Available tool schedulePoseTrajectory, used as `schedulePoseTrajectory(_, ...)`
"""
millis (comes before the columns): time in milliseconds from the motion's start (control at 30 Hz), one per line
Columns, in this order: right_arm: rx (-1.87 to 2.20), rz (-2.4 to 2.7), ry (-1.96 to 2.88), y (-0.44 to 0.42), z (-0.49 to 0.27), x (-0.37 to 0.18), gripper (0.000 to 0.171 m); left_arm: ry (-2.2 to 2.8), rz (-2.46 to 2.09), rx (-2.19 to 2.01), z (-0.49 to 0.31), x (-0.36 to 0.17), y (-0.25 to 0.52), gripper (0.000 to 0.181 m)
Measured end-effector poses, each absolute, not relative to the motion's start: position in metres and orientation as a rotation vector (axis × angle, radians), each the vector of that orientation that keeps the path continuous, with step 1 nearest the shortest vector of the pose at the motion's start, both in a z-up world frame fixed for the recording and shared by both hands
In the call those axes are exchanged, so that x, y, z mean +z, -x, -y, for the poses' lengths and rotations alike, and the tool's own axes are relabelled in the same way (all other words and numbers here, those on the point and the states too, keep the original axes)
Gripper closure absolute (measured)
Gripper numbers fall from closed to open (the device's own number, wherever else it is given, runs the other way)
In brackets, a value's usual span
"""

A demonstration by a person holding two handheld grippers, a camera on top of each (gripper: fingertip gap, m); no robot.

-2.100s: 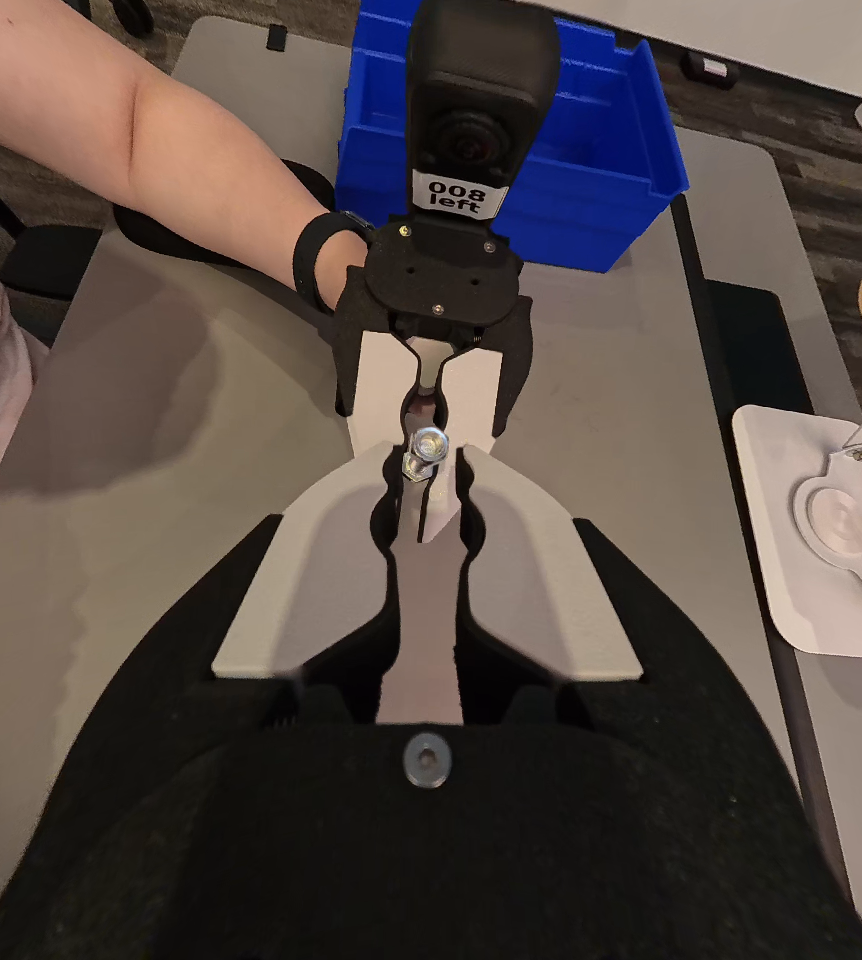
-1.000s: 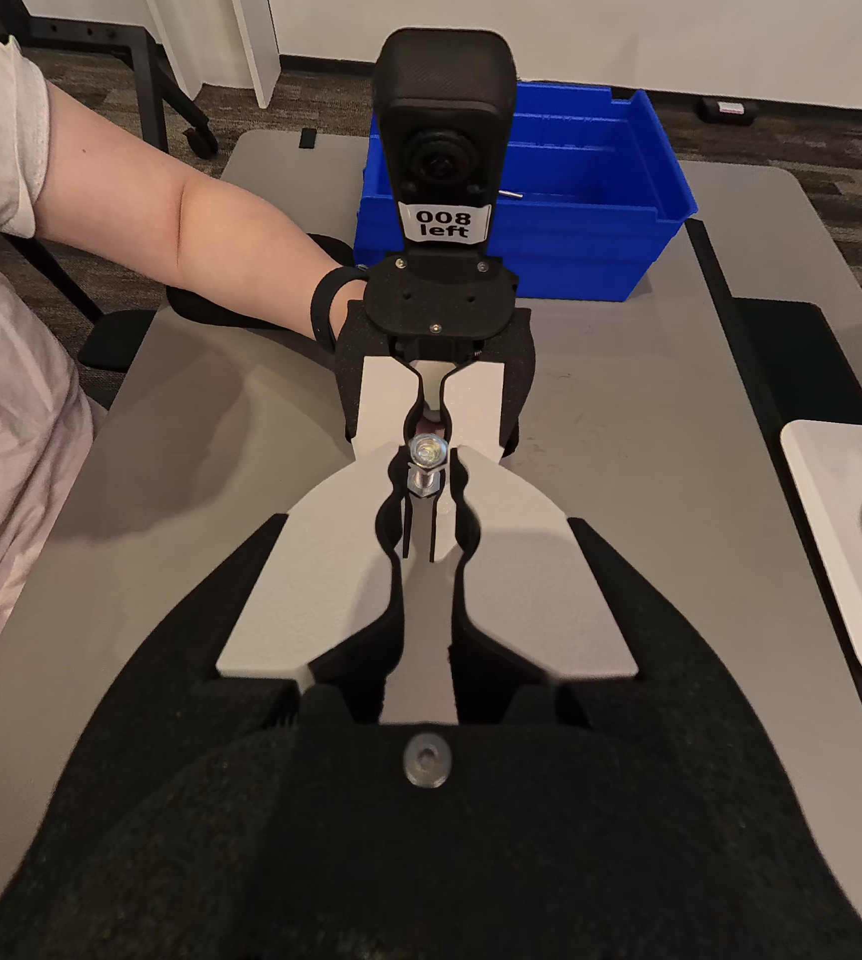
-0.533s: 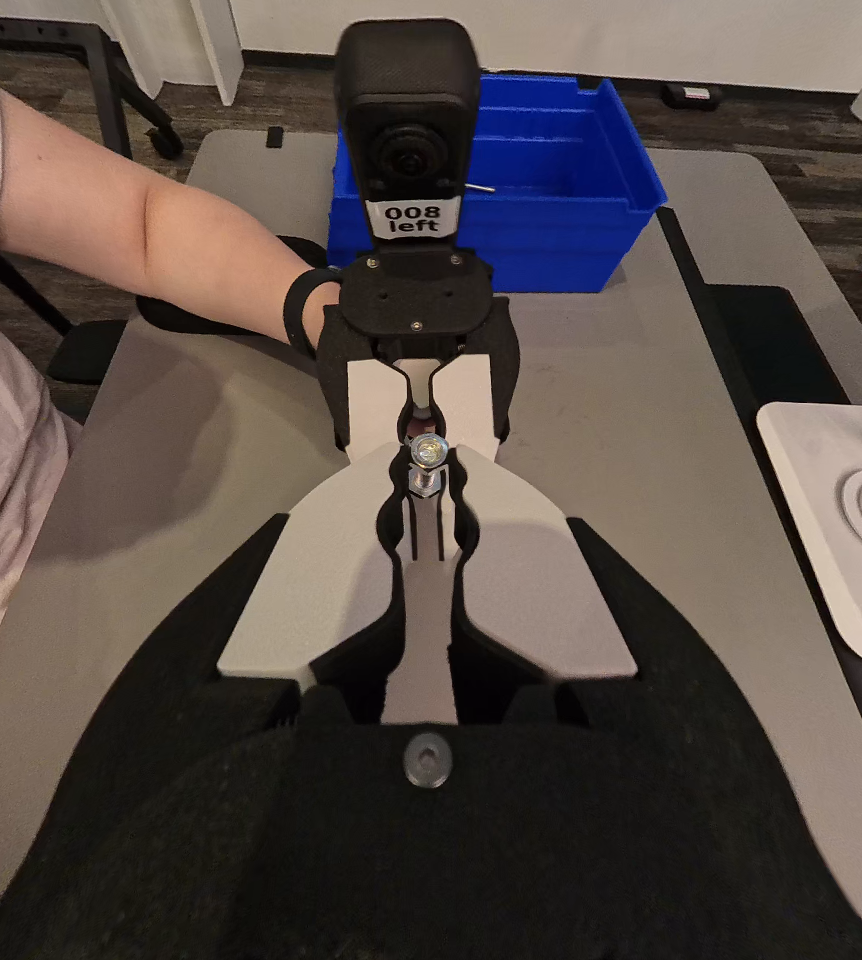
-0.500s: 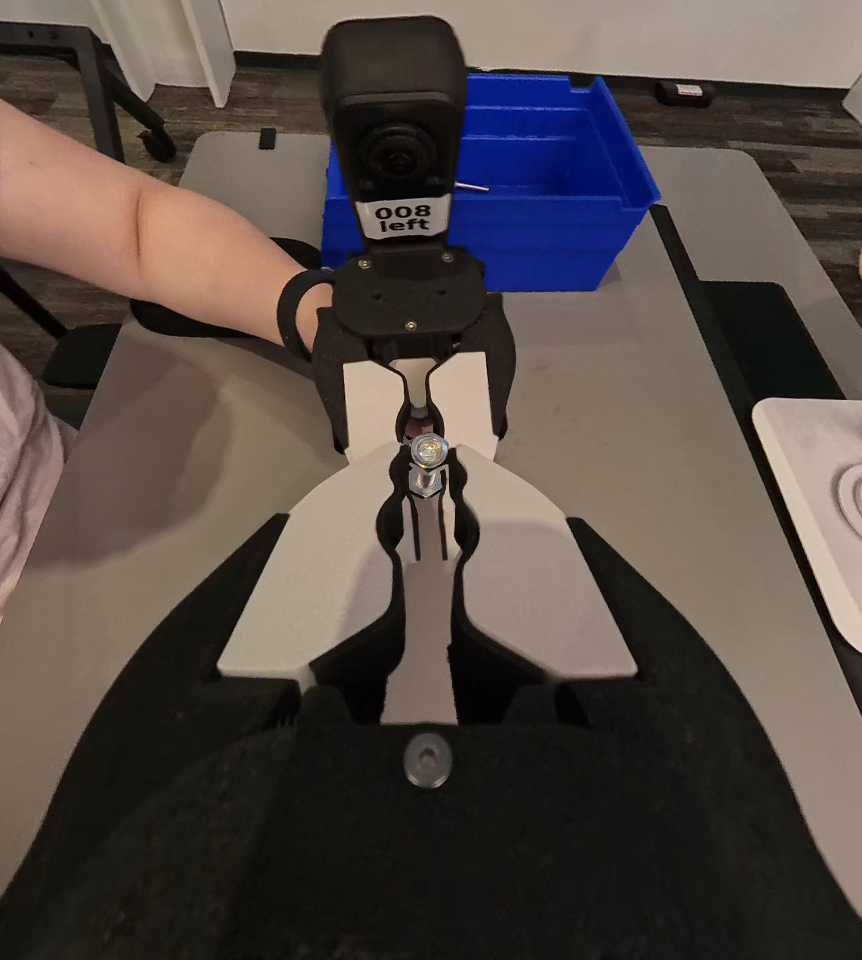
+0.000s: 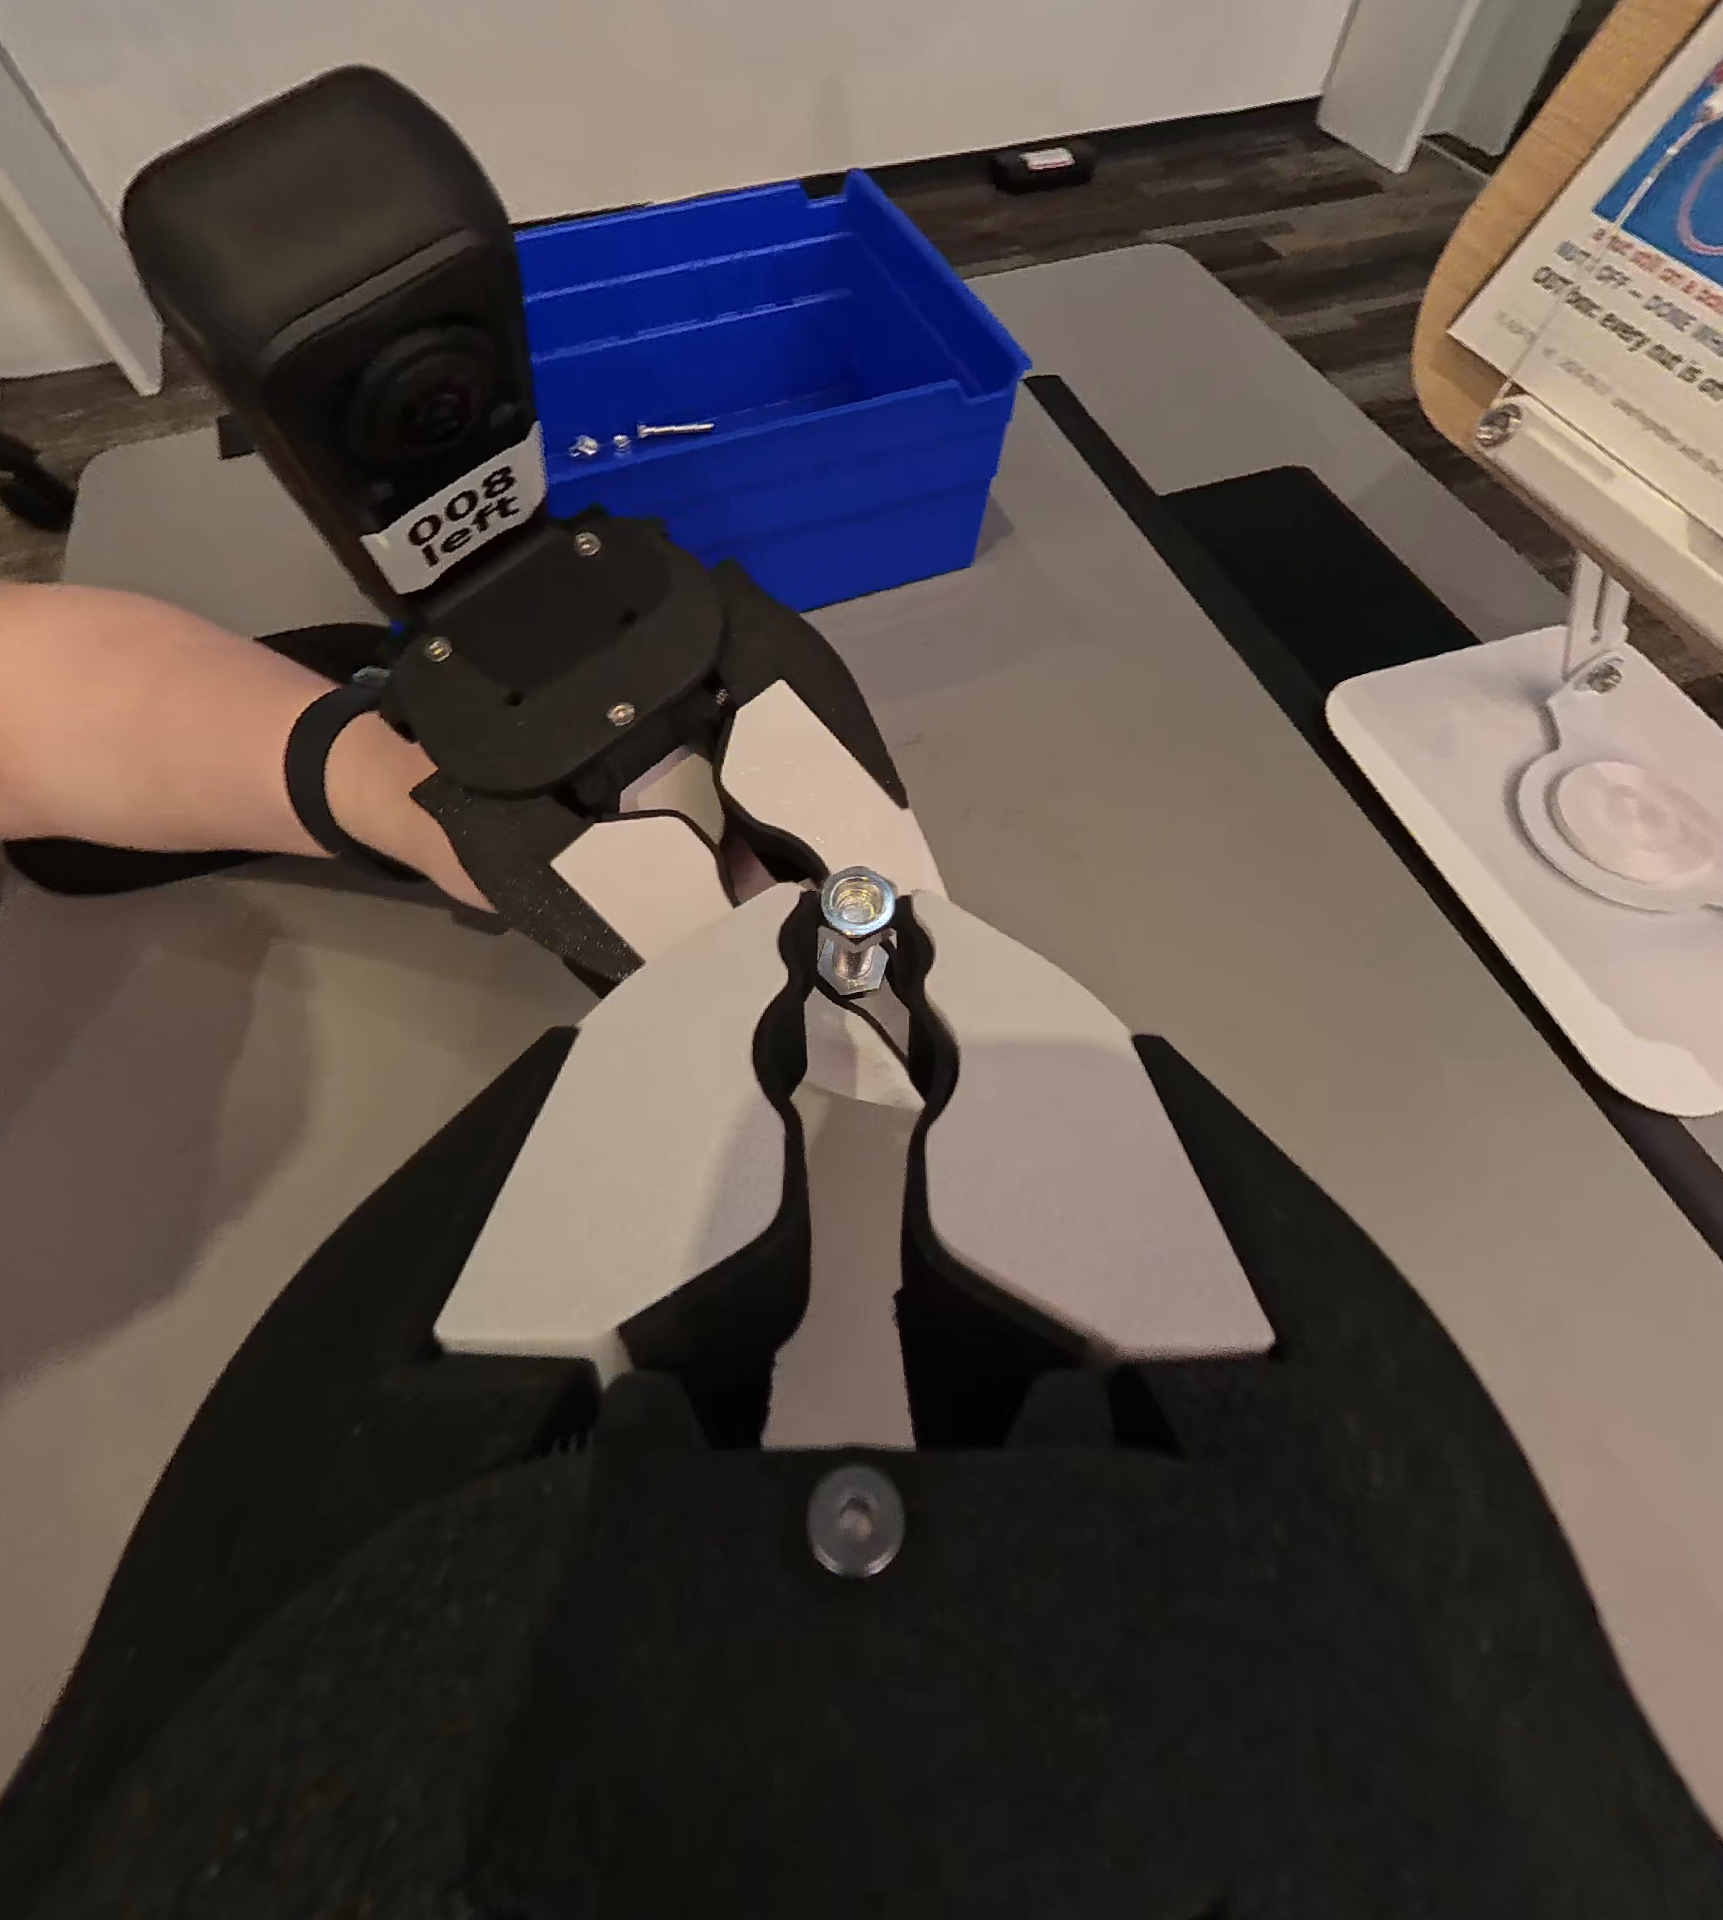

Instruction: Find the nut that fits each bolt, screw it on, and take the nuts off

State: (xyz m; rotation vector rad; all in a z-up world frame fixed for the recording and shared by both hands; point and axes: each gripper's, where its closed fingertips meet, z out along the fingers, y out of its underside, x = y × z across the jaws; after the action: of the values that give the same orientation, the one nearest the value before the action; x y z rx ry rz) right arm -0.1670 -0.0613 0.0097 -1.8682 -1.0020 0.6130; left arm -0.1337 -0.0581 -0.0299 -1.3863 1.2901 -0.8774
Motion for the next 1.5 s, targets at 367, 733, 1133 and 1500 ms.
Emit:
schedulePoseTrajectory(367, 0.581, 0.704, 1.931, 0.171, 0.042, 0.001, 0.157, 1.511, -1.216, -0.709, 0.035, -0.041, 0.142, 0.172)
schedulePoseTrajectory(733, 0.557, 0.676, 1.931, 0.171, 0.039, -0.001, 0.157, 1.526, -1.219, -0.674, 0.031, -0.043, 0.144, 0.172)
schedulePoseTrajectory(1133, 0.550, 0.717, 1.932, 0.172, 0.042, 0.000, 0.152, 1.514, -1.230, -0.691, 0.033, -0.042, 0.143, 0.172)
schedulePoseTrajectory(1500, 0.570, 1.188, 1.693, 0.166, 0.085, 0.035, 0.137, 1.322, -1.421, -1.184, 0.075, -0.027, 0.139, 0.172)
